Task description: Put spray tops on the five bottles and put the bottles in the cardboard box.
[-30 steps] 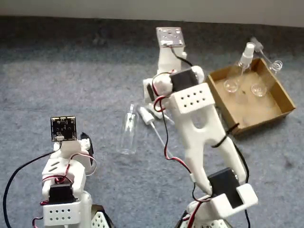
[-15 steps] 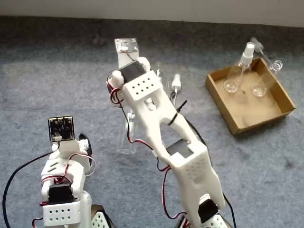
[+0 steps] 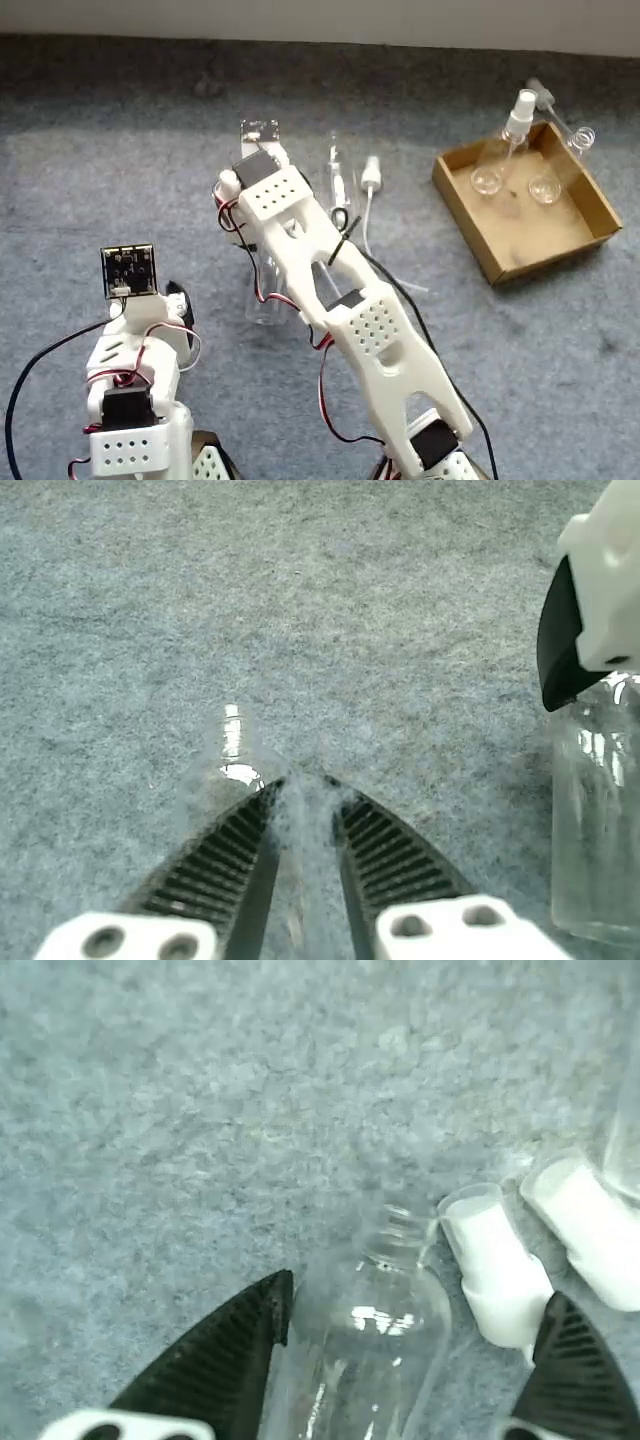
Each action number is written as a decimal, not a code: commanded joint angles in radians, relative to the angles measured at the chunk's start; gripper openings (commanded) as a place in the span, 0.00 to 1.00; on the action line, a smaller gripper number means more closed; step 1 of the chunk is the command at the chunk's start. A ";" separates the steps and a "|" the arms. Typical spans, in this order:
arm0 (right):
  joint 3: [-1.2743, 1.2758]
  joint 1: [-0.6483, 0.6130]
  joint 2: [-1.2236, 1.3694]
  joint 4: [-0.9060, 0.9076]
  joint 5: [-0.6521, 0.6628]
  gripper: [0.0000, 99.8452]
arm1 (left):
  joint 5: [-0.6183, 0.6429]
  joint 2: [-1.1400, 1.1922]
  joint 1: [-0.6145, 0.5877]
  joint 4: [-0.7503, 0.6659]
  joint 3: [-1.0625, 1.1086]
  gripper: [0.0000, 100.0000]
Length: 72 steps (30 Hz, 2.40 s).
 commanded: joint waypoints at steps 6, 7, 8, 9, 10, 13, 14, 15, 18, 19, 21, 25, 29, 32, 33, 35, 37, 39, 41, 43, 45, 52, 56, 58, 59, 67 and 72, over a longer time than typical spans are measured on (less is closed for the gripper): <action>-0.048 0.005 -0.022 0.038 -0.017 0.32 | 0.005 -0.010 -0.010 0.003 -0.059 0.00; -0.048 0.005 -0.022 0.048 -0.017 0.30 | 0.005 -0.010 -0.010 0.002 -0.059 0.00; -0.048 0.004 -0.022 0.058 -0.017 0.27 | 0.005 -0.010 -0.010 0.002 -0.059 0.00; -0.048 0.004 -0.022 0.064 -0.017 0.23 | 0.005 -0.010 -0.010 0.002 -0.059 0.00; -0.048 0.004 -0.022 0.064 -0.017 0.20 | 0.005 -0.010 -0.010 0.002 -0.059 0.00; -0.048 0.004 -0.022 0.065 -0.012 0.17 | 0.005 -0.010 -0.010 0.002 -0.059 0.00; -0.048 0.004 -0.022 0.065 -0.011 0.17 | 0.005 -0.010 -0.010 0.002 -0.059 0.00; -0.048 0.004 -0.022 0.065 -0.011 0.17 | 0.005 -0.010 -0.010 0.002 -0.059 0.00; -0.050 0.005 -0.024 0.065 -0.008 0.17 | 0.005 -0.010 -0.010 0.002 -0.058 0.00; -0.053 0.007 -0.027 0.065 -0.008 0.17 | 0.005 -0.010 -0.010 0.002 -0.058 0.00; -0.053 0.008 -0.030 0.073 -0.008 0.17 | 0.005 -0.010 -0.010 0.002 -0.058 0.00; -0.079 0.025 -0.039 0.117 -0.006 0.17 | 0.005 -0.010 -0.010 0.002 -0.058 0.00; -0.130 0.042 -0.067 0.117 0.005 0.17 | 0.005 -0.010 -0.010 0.002 -0.058 0.00; -0.142 0.048 -0.097 0.119 0.135 0.17 | 0.005 -0.010 -0.010 0.002 -0.058 0.00; -0.139 0.048 -0.113 0.119 0.172 0.17 | 0.005 -0.010 -0.010 0.002 -0.058 0.00; -0.134 0.053 -0.147 0.119 0.227 0.17 | 0.005 -0.010 -0.010 0.002 -0.058 0.00; -0.131 0.058 -0.179 0.119 0.269 0.17 | 0.005 -0.010 -0.010 0.002 -0.058 0.00; -0.131 0.064 -0.209 0.119 0.313 0.17 | 0.005 -0.010 -0.010 0.002 -0.058 0.00; -0.131 0.070 -0.237 0.119 0.361 0.17 | 0.005 -0.010 -0.010 0.002 -0.058 0.00; -0.130 0.073 -0.259 0.120 0.419 0.17 | 0.005 -0.010 -0.010 0.002 -0.058 0.00; -0.130 0.074 -0.277 0.120 0.465 0.17 | 0.005 -0.010 -0.010 0.002 -0.056 0.00; -0.130 0.143 -0.363 0.120 0.485 0.17 | 0.005 -0.010 -0.010 0.002 -0.056 0.00; -0.128 0.171 -0.456 0.120 0.486 0.17 | 0.005 -0.010 -0.010 0.002 -0.056 0.00; -0.110 0.171 -0.507 0.120 0.486 0.17 | 0.005 -0.010 -0.010 0.002 -0.056 0.00; -0.082 0.168 -0.536 0.120 0.488 0.17 | 0.005 -0.010 -0.010 0.002 -0.056 0.00; 0.306 0.173 -0.837 0.120 0.571 0.17 | 0.005 -0.010 0.044 -0.002 -0.018 0.00; 0.483 0.171 -1.041 0.119 0.572 0.17 | 0.005 -0.010 0.048 -0.002 -0.018 0.00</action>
